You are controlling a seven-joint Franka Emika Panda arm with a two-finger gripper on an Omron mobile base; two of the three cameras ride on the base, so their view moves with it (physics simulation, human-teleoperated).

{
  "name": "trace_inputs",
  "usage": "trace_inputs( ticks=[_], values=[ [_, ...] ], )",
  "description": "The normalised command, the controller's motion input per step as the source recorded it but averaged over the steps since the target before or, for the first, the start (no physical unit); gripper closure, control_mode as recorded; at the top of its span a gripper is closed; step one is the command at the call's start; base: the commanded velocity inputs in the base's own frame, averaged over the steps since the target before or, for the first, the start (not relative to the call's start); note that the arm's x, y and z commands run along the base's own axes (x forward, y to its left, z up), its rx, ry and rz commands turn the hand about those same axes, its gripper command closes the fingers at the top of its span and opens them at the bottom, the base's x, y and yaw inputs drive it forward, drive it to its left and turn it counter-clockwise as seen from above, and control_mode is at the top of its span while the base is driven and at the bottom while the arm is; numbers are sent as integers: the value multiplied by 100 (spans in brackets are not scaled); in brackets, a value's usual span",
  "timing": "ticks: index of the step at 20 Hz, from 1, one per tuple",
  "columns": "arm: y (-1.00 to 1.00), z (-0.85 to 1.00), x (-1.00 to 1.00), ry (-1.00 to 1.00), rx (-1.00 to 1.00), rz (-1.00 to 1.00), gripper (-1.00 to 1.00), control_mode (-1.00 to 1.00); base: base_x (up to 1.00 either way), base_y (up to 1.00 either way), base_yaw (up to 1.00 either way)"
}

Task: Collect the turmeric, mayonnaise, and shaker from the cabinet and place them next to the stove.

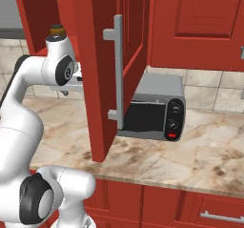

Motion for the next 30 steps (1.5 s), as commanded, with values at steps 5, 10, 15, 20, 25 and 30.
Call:
trace_inputs(
  ticks=[5,10,15,20,25,30],
  values=[
    [0,0,0,0,0,0,-100,100,45,29,-9],
    [0,0,0,0,0,0,-100,100,57,3,-5],
    [0,0,5,0,0,0,-100,-100,44,1,-2],
    [-4,2,3,-32,-11,0,-100,-100,0,0,0],
    [-10,16,0,-34,-13,-4,-100,-100,0,0,0],
    [-29,16,0,-31,-15,-6,-100,-100,0,0,0]
  ],
)
